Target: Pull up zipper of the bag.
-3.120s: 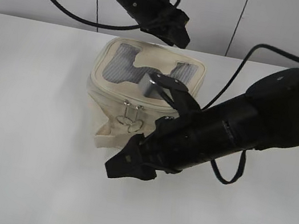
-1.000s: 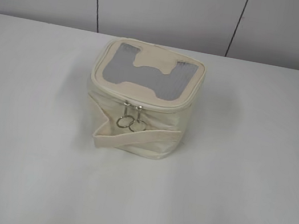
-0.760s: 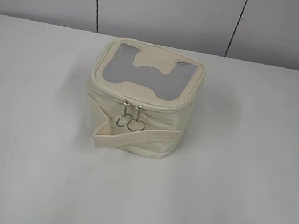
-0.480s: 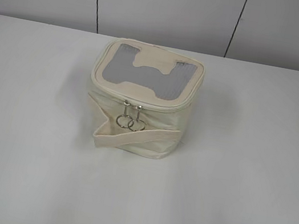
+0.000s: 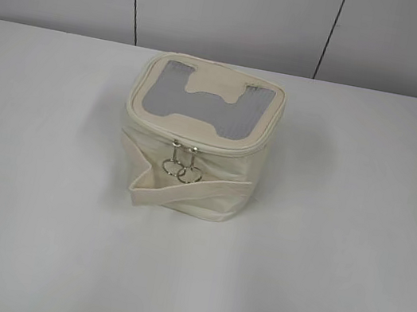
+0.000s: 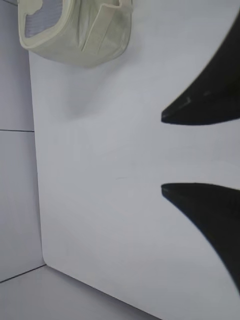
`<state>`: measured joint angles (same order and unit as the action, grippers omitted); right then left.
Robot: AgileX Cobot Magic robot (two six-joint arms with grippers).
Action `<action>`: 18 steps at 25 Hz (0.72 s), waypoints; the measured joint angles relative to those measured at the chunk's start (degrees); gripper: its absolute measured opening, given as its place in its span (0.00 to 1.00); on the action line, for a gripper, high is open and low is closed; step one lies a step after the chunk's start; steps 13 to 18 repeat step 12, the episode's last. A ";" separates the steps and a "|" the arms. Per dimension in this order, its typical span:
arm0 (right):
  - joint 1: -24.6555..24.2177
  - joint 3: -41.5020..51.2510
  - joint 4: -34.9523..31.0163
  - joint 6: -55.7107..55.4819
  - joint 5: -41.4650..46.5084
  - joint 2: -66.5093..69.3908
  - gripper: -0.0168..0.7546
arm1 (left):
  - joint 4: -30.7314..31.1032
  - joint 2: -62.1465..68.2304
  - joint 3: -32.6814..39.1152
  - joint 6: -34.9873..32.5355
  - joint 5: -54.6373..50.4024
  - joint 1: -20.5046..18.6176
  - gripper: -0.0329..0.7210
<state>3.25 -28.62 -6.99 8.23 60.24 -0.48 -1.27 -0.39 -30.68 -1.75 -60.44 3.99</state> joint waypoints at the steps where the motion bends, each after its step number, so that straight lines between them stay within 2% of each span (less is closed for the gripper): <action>1: -0.07 0.00 0.00 0.00 0.00 0.00 0.54 | 0.00 0.00 0.00 0.00 0.00 0.13 0.44; 18: -0.07 0.00 0.00 0.00 0.00 0.00 0.54 | 0.00 0.00 0.00 0.00 0.00 0.25 0.41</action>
